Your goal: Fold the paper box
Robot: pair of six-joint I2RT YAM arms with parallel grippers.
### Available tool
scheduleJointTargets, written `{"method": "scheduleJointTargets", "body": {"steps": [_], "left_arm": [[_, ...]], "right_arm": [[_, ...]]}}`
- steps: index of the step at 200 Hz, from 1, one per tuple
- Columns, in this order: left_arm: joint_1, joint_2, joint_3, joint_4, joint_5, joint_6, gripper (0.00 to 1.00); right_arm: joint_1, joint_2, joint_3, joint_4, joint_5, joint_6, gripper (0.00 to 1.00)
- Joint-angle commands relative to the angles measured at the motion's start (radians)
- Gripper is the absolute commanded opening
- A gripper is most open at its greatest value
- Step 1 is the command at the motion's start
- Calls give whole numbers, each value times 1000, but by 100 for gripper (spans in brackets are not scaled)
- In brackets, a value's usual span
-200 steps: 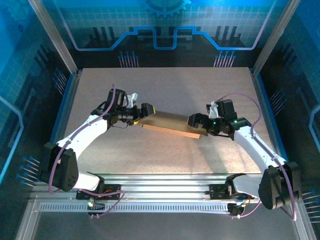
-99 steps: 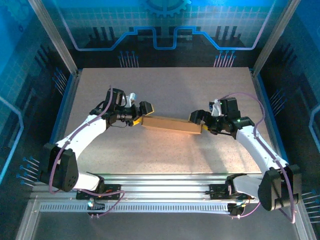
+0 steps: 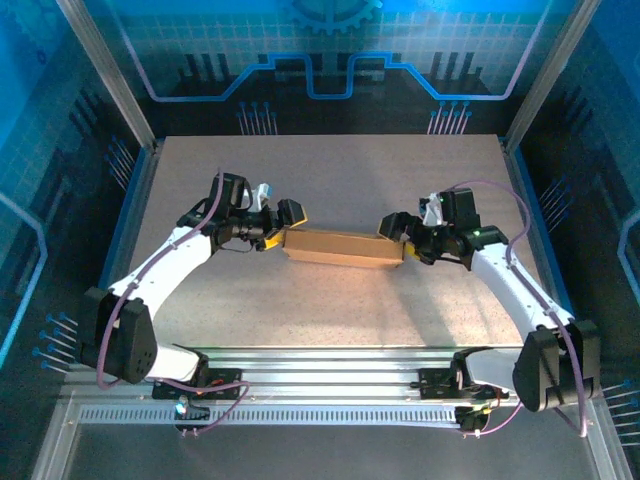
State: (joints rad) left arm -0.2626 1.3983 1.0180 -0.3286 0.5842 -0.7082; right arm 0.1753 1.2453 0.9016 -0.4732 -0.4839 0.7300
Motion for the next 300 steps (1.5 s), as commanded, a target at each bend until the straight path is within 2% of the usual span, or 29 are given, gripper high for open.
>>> {"method": "scheduleJointTargets", "body": {"steps": [1, 209, 300], "left_arm": [[-8, 21, 46, -14, 77, -15, 99], [46, 152, 124, -45, 85, 30, 99], [59, 152, 142, -81, 41, 83, 99]], "right_arm": [[0, 20, 45, 4, -88, 16, 100], [-80, 153, 124, -20, -88, -37, 100], [-115, 172, 151, -54, -67, -73, 100]]}}
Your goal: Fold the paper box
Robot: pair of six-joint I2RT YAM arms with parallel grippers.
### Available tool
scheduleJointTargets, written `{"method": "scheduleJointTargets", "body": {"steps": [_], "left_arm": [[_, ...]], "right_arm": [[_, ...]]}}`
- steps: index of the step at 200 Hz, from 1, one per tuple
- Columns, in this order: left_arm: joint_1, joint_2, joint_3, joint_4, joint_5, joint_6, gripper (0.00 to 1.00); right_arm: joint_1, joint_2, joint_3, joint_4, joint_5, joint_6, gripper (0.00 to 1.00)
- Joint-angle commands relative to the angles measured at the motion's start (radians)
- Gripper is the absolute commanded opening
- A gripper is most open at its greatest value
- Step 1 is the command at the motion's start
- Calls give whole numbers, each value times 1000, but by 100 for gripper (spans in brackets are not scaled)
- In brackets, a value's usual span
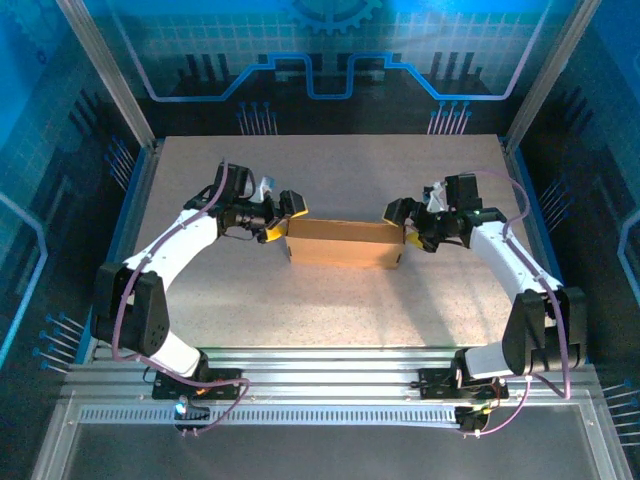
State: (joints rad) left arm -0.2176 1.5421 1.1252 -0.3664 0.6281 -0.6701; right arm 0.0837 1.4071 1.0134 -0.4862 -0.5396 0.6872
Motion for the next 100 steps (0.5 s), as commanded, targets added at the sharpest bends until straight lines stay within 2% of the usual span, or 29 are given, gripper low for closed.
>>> {"method": "scheduleJointTargets", "body": {"steps": [1, 44, 100], "left_arm": [[14, 8, 34, -44, -4, 46, 99], [33, -38, 33, -67, -27, 98, 99], [37, -135, 42, -158, -83, 338, 99]], "right_arm": [[-24, 9, 40, -42, -10, -30, 100], [-56, -13, 49, -66, -1, -69, 100], [-70, -118, 50, -84, 12, -209, 100]]}}
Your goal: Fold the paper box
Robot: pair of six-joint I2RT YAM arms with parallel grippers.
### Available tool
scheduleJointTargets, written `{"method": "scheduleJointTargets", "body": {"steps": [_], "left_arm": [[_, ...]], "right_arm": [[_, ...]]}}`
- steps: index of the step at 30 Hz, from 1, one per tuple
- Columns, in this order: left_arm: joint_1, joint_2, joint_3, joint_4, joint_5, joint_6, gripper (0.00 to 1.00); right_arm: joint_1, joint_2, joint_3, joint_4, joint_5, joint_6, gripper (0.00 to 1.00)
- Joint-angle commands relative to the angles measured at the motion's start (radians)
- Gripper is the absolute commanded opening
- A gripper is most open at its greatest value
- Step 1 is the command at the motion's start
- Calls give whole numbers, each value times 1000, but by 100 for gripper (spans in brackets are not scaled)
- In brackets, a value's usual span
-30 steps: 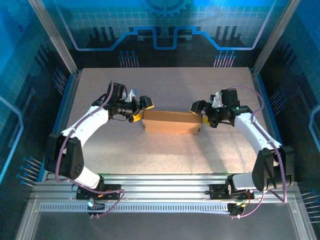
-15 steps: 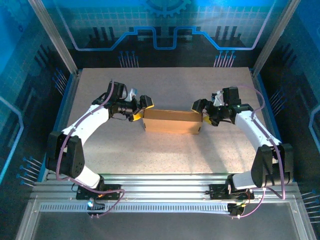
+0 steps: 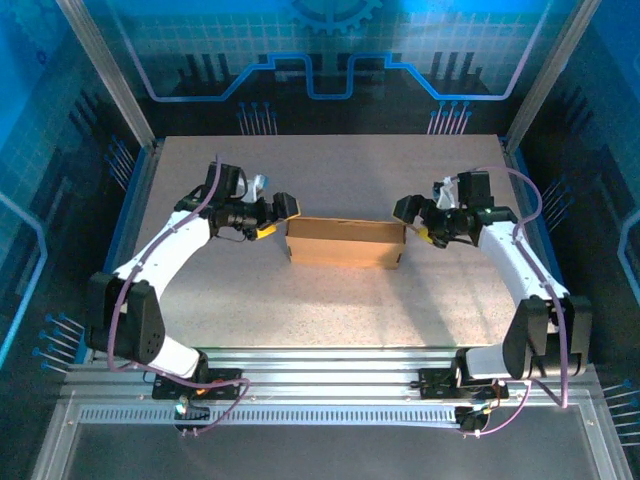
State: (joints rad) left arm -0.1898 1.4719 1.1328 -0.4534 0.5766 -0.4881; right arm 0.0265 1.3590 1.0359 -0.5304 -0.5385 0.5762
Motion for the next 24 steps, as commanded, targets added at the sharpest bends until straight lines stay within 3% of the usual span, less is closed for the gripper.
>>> {"method": "scheduleJointTargets", "body": {"steps": [1, 4, 13, 24], "left_arm": [[9, -68, 35, -73, -33, 161, 99], [10, -99, 32, -97, -52, 224, 99], [7, -71, 103, -208, -37, 318, 83], [2, 23, 192, -349, -59, 452, 65]], "right_arm": [[-13, -72, 27, -40, 12, -101, 100], [-11, -130, 21, -61, 63, -160, 100], [7, -256, -22, -100, 145, -297, 80], [76, -233, -8, -125, 214, -397, 78]]}}
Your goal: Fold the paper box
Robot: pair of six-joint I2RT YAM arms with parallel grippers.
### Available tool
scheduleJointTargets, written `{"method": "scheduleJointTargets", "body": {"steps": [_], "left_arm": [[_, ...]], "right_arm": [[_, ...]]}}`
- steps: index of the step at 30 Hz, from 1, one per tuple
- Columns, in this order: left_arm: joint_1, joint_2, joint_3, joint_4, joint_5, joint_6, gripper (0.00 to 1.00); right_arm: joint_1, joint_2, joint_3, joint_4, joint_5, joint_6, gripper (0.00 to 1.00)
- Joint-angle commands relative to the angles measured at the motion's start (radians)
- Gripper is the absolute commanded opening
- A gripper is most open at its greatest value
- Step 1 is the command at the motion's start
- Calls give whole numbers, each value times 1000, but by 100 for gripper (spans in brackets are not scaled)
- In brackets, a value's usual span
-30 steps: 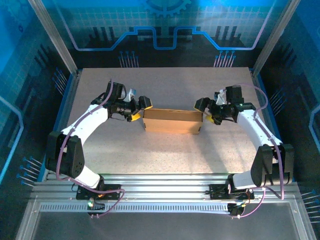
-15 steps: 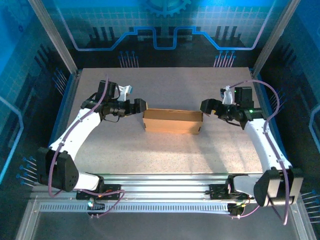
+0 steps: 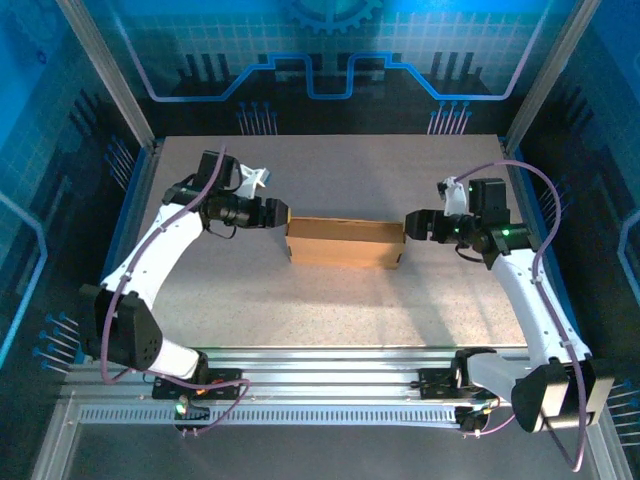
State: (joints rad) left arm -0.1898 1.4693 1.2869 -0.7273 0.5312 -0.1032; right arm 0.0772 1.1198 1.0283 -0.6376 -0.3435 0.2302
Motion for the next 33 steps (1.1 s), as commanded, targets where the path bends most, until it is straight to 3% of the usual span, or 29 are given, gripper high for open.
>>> {"method": "scheduleJointTargets", "body": {"steps": [1, 21, 33], "left_arm": [[-1, 36, 49, -90, -21, 77, 64], [-34, 130, 152, -150, -83, 120, 47], [-47, 155, 194, -172, -74, 105, 29]], "right_arm": [[35, 10, -2, -17, 28, -55, 78], [121, 117, 34, 15, 197, -104, 71], [152, 141, 84, -5, 232, -108, 40]]}}
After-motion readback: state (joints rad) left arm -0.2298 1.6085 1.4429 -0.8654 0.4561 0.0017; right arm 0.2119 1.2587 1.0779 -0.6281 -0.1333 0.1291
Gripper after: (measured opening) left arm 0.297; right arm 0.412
